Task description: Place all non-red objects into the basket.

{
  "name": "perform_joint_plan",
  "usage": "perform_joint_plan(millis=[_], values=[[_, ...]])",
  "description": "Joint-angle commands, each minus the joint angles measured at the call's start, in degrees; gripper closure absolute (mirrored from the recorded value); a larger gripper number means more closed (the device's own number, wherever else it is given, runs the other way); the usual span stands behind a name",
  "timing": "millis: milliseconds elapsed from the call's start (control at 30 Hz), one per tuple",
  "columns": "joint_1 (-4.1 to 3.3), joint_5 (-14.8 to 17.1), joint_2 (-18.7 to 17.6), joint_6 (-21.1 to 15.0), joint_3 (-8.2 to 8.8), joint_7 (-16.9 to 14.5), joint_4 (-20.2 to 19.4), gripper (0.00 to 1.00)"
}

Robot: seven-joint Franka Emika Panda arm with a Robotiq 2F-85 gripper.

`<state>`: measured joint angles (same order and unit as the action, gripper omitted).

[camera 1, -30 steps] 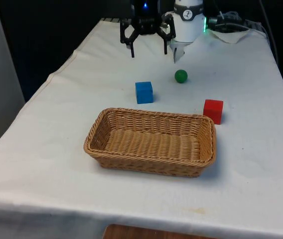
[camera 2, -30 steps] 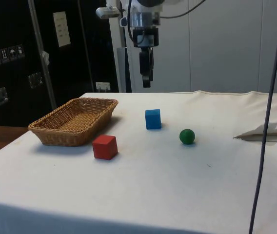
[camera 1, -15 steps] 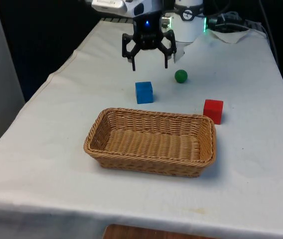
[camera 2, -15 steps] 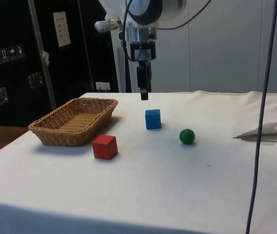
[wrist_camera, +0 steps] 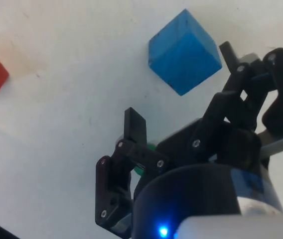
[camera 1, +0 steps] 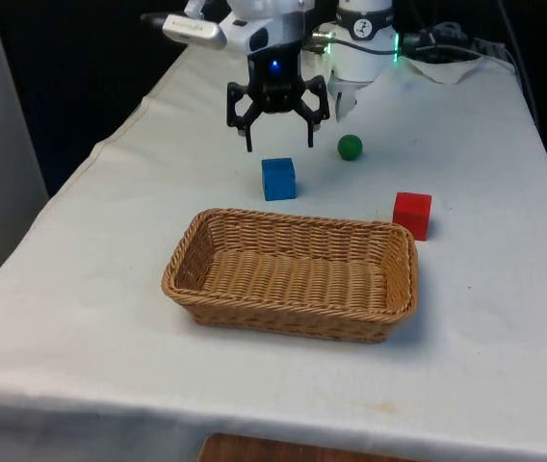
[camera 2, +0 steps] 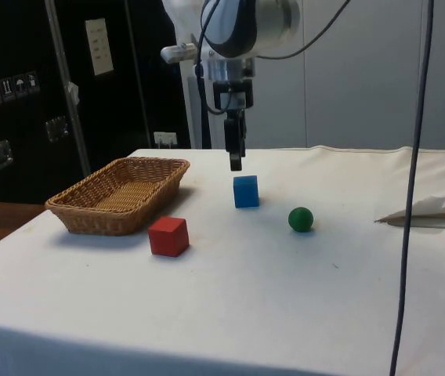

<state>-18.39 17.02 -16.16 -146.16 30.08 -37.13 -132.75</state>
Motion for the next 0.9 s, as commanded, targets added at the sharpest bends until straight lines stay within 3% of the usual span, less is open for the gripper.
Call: perform_joint_plan(millis=[0, 133, 167, 200, 400, 433, 467, 667, 700, 733, 867], values=[[0.46, 1.15, -0.17, -0.57, -0.52, -1.15, 0.06, 0.0], [0.52, 2.41, -1.38, -1.09, -0.57, -2.58, 0.23, 0.0], [0.11, 1.49, -1.38, -0.4, 0.0, -1.83, 0.23, 0.0], [0.57, 2.64, -1.55, -1.2, -0.63, -2.81, 0.23, 0.0], [0.63, 4.81, -3.15, -1.78, -0.97, -4.81, 0.29, 0.0], [0.11, 3.27, -2.75, -1.09, -0.17, -3.55, 0.29, 0.0], [0.63, 4.81, -3.15, -1.78, -0.97, -4.81, 0.29, 0.0], [0.63, 6.76, -5.04, -2.35, -1.26, -6.42, 0.74, 0.0], [0.11, 6.02, -5.33, -1.66, -0.57, -5.84, 0.86, 0.0], [0.63, 7.45, -5.61, -2.52, -1.38, -6.99, 0.92, 0.0], [0.69, 8.71, -6.93, -2.98, -1.66, -7.96, 1.26, 0.0]])
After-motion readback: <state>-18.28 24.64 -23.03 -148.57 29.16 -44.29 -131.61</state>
